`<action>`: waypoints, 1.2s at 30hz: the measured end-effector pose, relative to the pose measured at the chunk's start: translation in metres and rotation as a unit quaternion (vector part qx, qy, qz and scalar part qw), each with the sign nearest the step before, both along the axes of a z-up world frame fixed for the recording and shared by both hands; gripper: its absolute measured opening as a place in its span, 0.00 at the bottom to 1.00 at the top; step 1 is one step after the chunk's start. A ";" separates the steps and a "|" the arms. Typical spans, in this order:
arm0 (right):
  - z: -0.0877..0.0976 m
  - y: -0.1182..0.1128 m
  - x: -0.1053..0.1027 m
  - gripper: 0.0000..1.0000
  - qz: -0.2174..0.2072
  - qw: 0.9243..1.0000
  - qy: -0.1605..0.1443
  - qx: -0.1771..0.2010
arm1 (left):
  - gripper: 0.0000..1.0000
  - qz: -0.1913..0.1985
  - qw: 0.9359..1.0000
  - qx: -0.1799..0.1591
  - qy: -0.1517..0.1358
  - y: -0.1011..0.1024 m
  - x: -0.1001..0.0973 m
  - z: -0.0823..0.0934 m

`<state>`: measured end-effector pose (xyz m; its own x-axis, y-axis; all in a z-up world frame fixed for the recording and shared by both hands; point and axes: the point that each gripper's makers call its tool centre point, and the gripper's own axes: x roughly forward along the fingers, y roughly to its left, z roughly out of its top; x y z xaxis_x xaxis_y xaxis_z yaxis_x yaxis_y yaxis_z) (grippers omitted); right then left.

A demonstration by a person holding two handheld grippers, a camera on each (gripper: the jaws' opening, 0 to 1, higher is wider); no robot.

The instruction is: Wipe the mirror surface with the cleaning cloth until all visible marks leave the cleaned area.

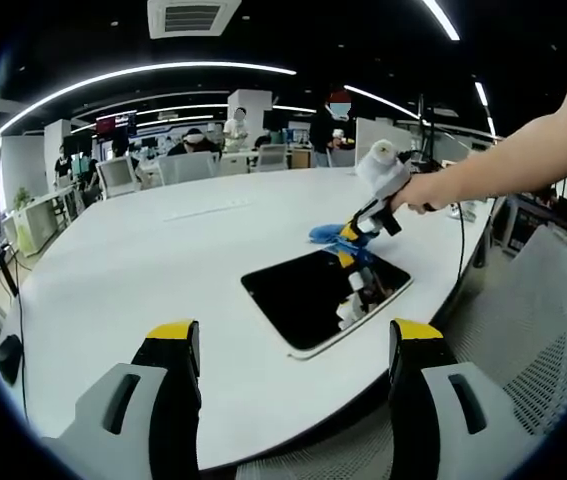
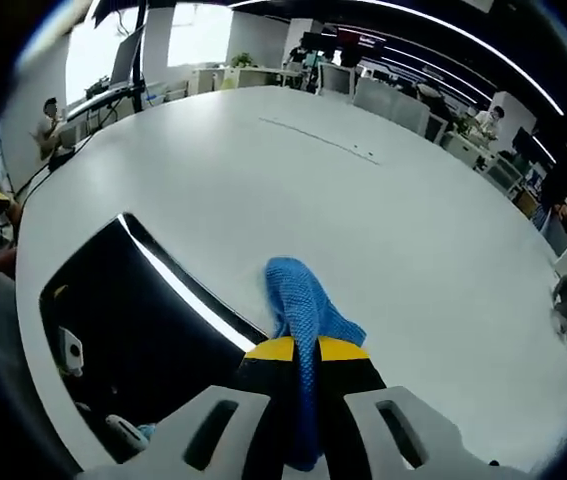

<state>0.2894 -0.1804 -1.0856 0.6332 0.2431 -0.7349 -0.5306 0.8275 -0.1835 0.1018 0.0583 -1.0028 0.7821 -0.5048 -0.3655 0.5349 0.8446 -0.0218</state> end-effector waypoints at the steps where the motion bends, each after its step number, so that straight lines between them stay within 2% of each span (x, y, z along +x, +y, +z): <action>1: 0.001 -0.001 -0.001 0.00 -0.002 1.000 0.001 0.001 | 0.75 0.000 1.000 0.000 0.000 0.000 0.000 0.000; 7: 0.007 -0.008 -0.010 0.00 -0.015 1.000 -0.001 0.017 | 0.75 -0.001 1.000 0.000 0.001 0.000 -0.001 0.000; 10: 0.012 -0.009 -0.016 0.00 -0.008 1.000 -0.005 0.015 | 0.75 -0.002 1.000 0.000 0.000 0.000 -0.001 0.000; 24: 0.043 -0.007 -0.032 0.00 0.000 0.998 -0.045 0.033 | 0.75 -0.001 1.000 -0.005 -0.004 -0.001 -0.001 0.001; 36: 0.052 -0.029 -0.043 0.00 -0.024 0.998 -0.053 0.038 | 0.75 0.000 1.000 -0.005 -0.004 0.000 -0.002 0.001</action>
